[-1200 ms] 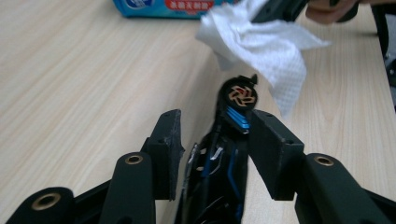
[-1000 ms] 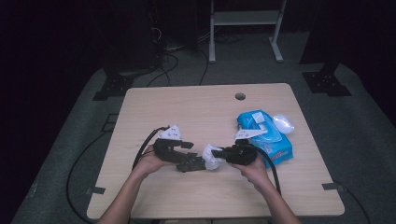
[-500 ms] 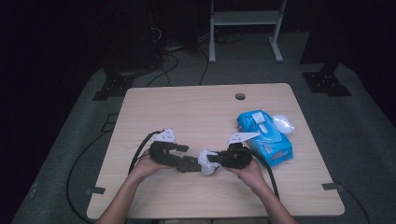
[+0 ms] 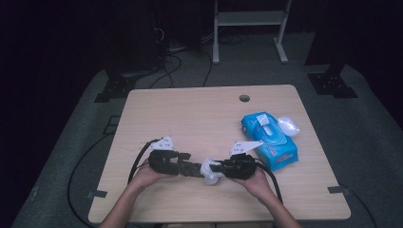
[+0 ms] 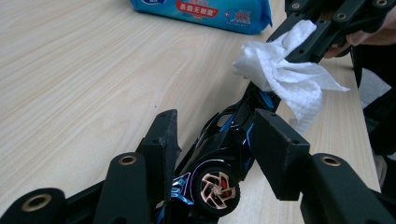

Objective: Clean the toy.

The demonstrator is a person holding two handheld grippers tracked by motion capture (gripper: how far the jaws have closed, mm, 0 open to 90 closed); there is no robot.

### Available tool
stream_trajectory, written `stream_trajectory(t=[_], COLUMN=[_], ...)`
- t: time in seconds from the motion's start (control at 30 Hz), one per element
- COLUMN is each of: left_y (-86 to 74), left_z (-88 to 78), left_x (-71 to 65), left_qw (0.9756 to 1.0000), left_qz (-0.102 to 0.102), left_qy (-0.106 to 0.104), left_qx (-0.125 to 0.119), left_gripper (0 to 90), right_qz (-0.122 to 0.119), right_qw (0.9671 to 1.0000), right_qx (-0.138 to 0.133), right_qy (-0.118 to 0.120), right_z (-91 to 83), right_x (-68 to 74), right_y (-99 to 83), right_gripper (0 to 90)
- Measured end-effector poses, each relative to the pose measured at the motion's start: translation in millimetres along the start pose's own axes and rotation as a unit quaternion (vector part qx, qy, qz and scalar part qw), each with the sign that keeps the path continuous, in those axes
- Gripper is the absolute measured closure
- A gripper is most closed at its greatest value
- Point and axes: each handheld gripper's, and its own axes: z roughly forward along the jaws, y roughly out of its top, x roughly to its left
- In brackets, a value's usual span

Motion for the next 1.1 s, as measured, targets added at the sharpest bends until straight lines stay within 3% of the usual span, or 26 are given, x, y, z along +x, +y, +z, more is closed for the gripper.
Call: stream_trajectory(t=[0.3, 0.7, 0.9, 1.1], left_y=[2.1, 1.7, 1.8, 2.9], left_z=[1.4, -1.9, -3.4, -5.1], left_x=[6.9, 9.7, 10.4, 10.9], left_qw=[0.9998, 0.9998, 0.9999, 0.9999], left_qz=[-0.009, -0.007, -0.006, -0.004], left_qy=[-0.015, -0.020, -0.015, -0.012], left_qx=[0.007, 0.006, 0.000, -0.006], left_gripper=[44.0, 40.0, 39.5, 39.2], right_qz=[0.025, 0.033, 0.032, 0.029], right_qw=[0.9996, 0.9994, 0.9989, 0.9951], right_qx=[-0.003, -0.006, -0.006, 0.015], right_qy=[0.009, -0.003, -0.034, -0.093], right_z=[-0.2, -13.5, -36.7, -83.3], right_x=[-6.8, -15.1, -24.1, -30.8], right_y=[1.0, -1.5, -12.4, -48.5], right_gripper=[78.9, 78.9, 78.7, 76.8])
